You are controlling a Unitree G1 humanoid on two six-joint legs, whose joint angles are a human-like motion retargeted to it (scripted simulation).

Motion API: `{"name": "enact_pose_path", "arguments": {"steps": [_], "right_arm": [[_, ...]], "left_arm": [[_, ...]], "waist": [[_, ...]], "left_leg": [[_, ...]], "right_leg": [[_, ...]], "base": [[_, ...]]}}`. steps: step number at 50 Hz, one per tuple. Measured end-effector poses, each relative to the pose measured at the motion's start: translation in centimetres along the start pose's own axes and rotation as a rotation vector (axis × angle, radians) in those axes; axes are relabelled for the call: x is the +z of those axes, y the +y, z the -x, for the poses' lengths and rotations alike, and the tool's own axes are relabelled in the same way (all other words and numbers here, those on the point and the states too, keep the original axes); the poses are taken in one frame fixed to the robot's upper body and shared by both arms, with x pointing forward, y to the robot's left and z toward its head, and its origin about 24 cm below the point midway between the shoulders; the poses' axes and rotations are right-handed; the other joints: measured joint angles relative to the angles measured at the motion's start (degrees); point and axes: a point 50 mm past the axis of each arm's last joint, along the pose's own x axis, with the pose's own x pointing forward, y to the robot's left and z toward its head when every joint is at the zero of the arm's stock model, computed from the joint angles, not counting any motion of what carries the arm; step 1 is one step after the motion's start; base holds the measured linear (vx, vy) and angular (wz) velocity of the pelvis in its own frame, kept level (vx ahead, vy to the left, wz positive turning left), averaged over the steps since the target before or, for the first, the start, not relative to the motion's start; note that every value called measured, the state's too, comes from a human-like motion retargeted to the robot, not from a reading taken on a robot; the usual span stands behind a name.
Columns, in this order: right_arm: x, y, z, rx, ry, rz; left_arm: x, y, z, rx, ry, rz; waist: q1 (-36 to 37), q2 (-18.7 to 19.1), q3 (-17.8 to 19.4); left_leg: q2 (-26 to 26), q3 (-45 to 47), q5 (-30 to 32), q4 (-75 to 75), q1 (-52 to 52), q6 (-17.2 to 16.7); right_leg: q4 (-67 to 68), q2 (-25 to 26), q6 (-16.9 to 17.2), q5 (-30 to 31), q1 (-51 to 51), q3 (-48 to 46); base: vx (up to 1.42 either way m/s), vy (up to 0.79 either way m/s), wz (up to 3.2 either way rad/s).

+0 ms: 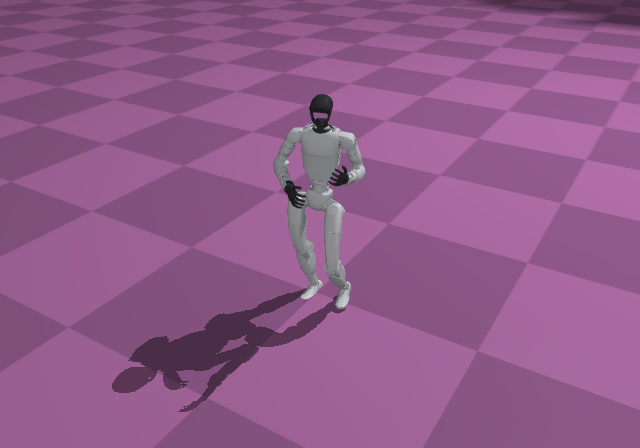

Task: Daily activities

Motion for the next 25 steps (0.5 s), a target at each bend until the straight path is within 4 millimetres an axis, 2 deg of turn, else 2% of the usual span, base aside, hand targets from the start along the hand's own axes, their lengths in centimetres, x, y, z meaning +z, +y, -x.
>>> {"name": "enact_pose_path", "arguments": {"steps": [3,5,7,8,10,12,13,15,17,19,21,23,25], "right_arm": [[7.2,-1.0,-2.7,-0.021,-0.315,-0.018],[12.4,-1.4,-3.2,-0.026,-0.540,-0.027],[16.3,-1.5,-2.9,-0.026,-0.722,-0.033],[17.6,-1.6,-2.6,-0.025,-0.785,-0.036],[18.6,-1.6,-2.1,-0.026,-0.837,-0.038],[16.8,-1.6,-2.0,-0.030,-0.753,-0.032],[15.1,-1.6,-2.1,-0.025,-0.669,-0.031],[10.4,-1.5,-1.9,0.004,-0.447,-0.047],[5.2,-0.8,-0.5,0.047,-0.216,-0.081],[0.6,0.0,1.7,0.086,-0.010,-0.111],[-2.9,0.7,3.9,0.117,0.162,-0.109],[-5.1,1.1,5.6,0.149,0.286,-0.067],[-6.1,0.9,6.0,0.192,0.349,0.037]], "left_arm": [[-4.8,4.6,5.8,0.146,0.354,-0.070],[-6.3,6.9,10.4,0.252,0.538,-0.071],[-6.6,7.9,13.6,0.331,0.638,-0.038],[-6.6,8.0,14.4,0.343,0.656,-0.028],[-6.1,7.8,13.5,0.293,0.626,-0.040],[-5.1,6.5,9.3,0.146,0.498,-0.078],[-4.2,5.3,6.6,0.051,0.404,-0.100],[-1.8,1.7,1.7,-0.139,0.198,-0.111],[0.6,-1.9,-0.8,-0.293,0.034,-0.054],[2.1,-4.6,-1.5,-0.413,-0.054,0.018],[2.4,-6.1,-1.5,-0.493,-0.071,0.078],[1.6,-6.5,-1.0,-0.522,-0.027,0.104],[-0.2,-5.5,-0.3,-0.503,0.073,0.066]], "waist": [[-1.5,-1.4,-1.8],[-3.4,-3.1,-2.6],[-5.7,-4.1,-2.9],[-7.0,-4.7,-2.9],[-9.7,-6.4,-2.5],[-11.9,-8.0,-2.3],[-12.8,-8.6,-2.4],[-13.8,-8.7,-3.3],[-13.8,-7.6,-4.7],[-12.7,-6.1,-5.8],[-10.5,-4.7,-6.1],[-7.8,-4.1,-5.3],[-5.3,-3.3,-3.9]], "left_leg": [[-4.9,2.8,1.9,-12.8,3.9,2.8],[-8.8,6.0,3.8,-21.5,8.0,4.9],[-11.4,9.1,3.3,-25.8,11.2,7.5],[-12.7,10.4,2.2,-27.1,12.6,8.7],[-15.7,12.2,0.2,-29.6,14.9,10.7],[-18.3,11.0,0.2,-31.7,15.8,11.6],[-19.3,9.8,1.1,-33.2,15.9,11.7],[-19.7,7.4,5.2,-36.7,16.0,10.8],[-18.6,3.9,10.5,-38.7,15.5,8.0],[-17.1,0.0,14.1,-36.6,13.7,4.3],[-15.2,-3.0,12.8,-28.8,10.7,1.3],[-12.9,-3.7,8.4,-16.9,7.6,0.1],[-9.0,-3.2,3.1,-3.2,4.8,0.6]], "right_leg": [[5.4,-3.1,1.5,-1.0,-4.6,2.6],[13.1,-7.0,2.6,-3.4,-8.6,3.5],[23.9,-10.9,3.1,-5.7,-13.0,3.0],[30.7,-13.3,3.4,-6.4,-15.3,2.5],[45.3,-18.8,3.4,-6.5,-19.8,1.5],[54.6,-21.6,3.4,-6.8,-23.2,2.1],[56.5,-21.9,3.5,-6.6,-24.5,2.5],[54.4,-20.6,3.7,-5.6,-25.5,2.4],[45.3,-17.1,3.3,-3.6,-23.9,1.9],[34.5,-13.1,2.5,-0.6,-20.8,1.8],[26.3,-9.7,1.6,1.4,-16.8,1.2],[23.5,-8.3,0.5,-0.8,-13.4,0.0],[23.4,-7.1,-0.5,-5.6,-10.5,-1.6]], "base": [[0.18,0.17,-1.23],[0.17,0.19,-1.20],[0.13,0.19,-0.92],[0.11,0.19,-0.53],[0.11,0.17,0.05],[0.12,0.12,1.01],[0.14,0.06,1.57],[0.16,0.00,1.84],[0.19,-0.08,1.83],[0.19,-0.13,1.69],[0.17,-0.15,1.45],[0.14,-0.14,1.12],[0.11,-0.12,0.71]]}}
